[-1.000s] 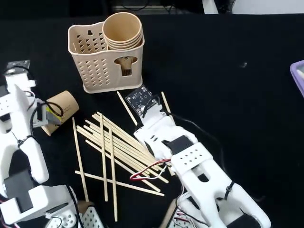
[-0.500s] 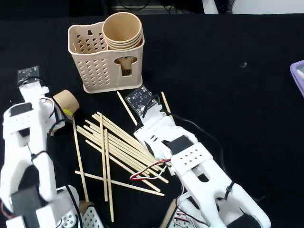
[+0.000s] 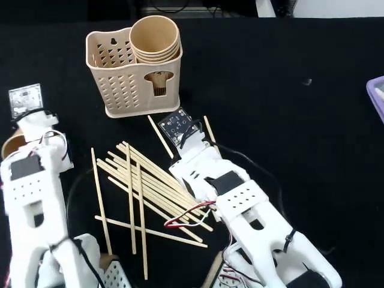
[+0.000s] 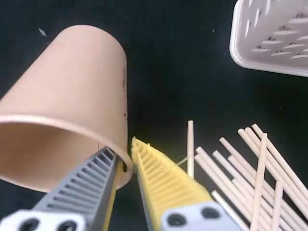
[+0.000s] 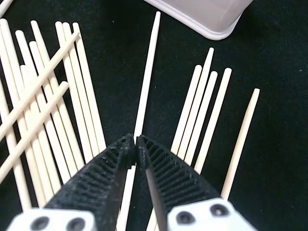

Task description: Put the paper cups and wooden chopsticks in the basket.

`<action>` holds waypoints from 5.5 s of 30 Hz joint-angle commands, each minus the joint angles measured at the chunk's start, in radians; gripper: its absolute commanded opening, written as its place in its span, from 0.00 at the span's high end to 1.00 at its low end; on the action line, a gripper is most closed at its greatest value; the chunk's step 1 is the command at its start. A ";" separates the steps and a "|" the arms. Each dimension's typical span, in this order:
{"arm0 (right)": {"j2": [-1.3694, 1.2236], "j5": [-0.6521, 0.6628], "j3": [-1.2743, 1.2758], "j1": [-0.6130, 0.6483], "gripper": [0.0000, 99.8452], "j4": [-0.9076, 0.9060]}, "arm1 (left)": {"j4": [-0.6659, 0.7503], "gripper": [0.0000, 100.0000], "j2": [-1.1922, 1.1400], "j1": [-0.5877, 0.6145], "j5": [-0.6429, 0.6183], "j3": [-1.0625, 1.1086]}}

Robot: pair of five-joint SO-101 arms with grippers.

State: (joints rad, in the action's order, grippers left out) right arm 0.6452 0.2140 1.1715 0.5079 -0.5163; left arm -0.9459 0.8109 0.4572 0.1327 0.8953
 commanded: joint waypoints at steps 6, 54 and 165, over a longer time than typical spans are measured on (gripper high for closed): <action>0.019 -0.003 -0.004 -0.008 0.98 0.025 | -0.382 0.97 0.157 0.145 0.193 -0.335; 0.019 -0.003 0.004 -0.008 0.98 0.028 | -0.812 0.97 -0.741 0.240 0.325 -1.182; 0.022 -0.012 0.048 -0.048 0.98 0.118 | -0.772 0.82 -0.743 -0.516 -0.040 -1.776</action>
State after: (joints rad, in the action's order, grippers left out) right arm 0.6452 0.2140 1.2329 0.4833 -0.4104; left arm -1.6625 0.0161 -0.1274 0.0882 -0.8309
